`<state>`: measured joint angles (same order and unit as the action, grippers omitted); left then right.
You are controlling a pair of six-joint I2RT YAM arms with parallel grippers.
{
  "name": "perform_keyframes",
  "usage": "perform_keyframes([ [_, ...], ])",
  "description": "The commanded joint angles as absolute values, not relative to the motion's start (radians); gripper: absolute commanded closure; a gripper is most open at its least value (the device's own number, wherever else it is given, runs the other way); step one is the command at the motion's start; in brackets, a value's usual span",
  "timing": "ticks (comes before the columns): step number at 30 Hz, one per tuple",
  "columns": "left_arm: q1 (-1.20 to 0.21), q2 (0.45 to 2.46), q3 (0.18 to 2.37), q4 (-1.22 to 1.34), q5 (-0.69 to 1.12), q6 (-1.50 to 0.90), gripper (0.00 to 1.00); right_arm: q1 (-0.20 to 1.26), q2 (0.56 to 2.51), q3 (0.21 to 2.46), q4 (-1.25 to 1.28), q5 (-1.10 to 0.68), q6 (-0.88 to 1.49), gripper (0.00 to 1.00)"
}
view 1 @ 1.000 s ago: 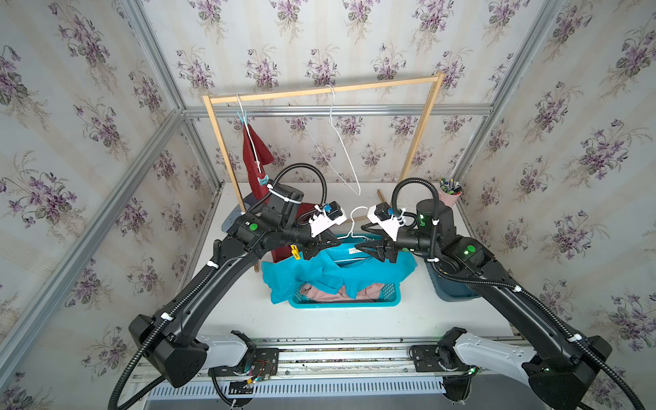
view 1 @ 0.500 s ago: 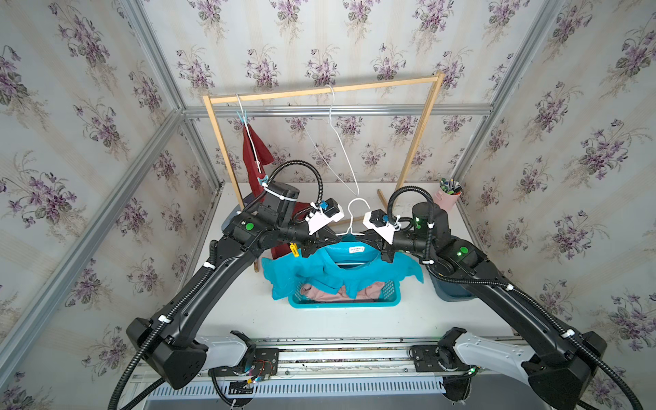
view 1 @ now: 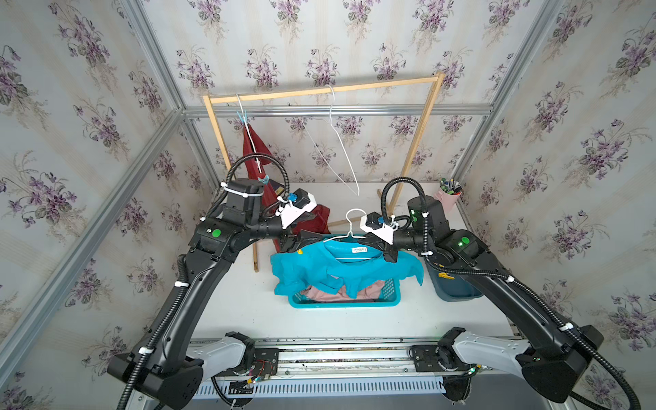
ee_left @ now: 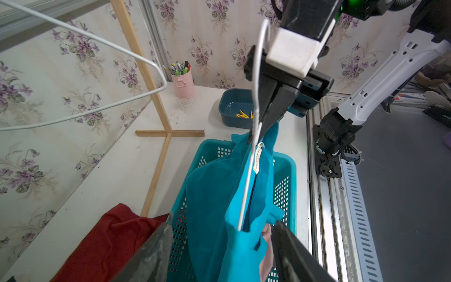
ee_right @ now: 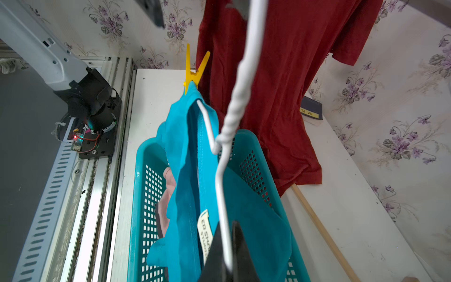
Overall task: Remove the clothespins securing t-shirts to the hanger
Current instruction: Adjust the hanger, then remove the clothespin from the hanger.
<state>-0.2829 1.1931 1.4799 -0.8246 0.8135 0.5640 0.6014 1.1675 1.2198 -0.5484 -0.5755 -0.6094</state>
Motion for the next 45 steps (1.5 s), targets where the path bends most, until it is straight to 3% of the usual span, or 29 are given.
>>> perform_keyframes([
  [1, -0.236, 1.187, 1.462, -0.913, 0.917, 0.64, 0.33, 0.583, 1.15, 1.21, -0.559, -0.641, -0.658, 1.0],
  [5, -0.216, 1.164, 1.384, -1.026, 0.943, 0.849, 0.32, 0.573, 1.137, 1.202, -0.555, -0.677, -0.668, 1.0],
  [19, -0.182, 1.184, 1.456, -1.308, 0.865, 0.989, 0.34, 0.573, 1.025, 1.108, -0.51, -0.693, -0.718, 1.0],
  [31, -0.181, 1.169, 1.405, -1.313, 0.951, 1.002, 0.35, 0.574, 1.032, 1.107, -0.495, -0.726, -0.705, 1.0],
  [45, -0.182, 1.182, 1.403, -1.31, 0.982, 0.993, 0.52, 0.574, 1.039, 1.113, -0.493, -0.734, -0.698, 1.0],
])
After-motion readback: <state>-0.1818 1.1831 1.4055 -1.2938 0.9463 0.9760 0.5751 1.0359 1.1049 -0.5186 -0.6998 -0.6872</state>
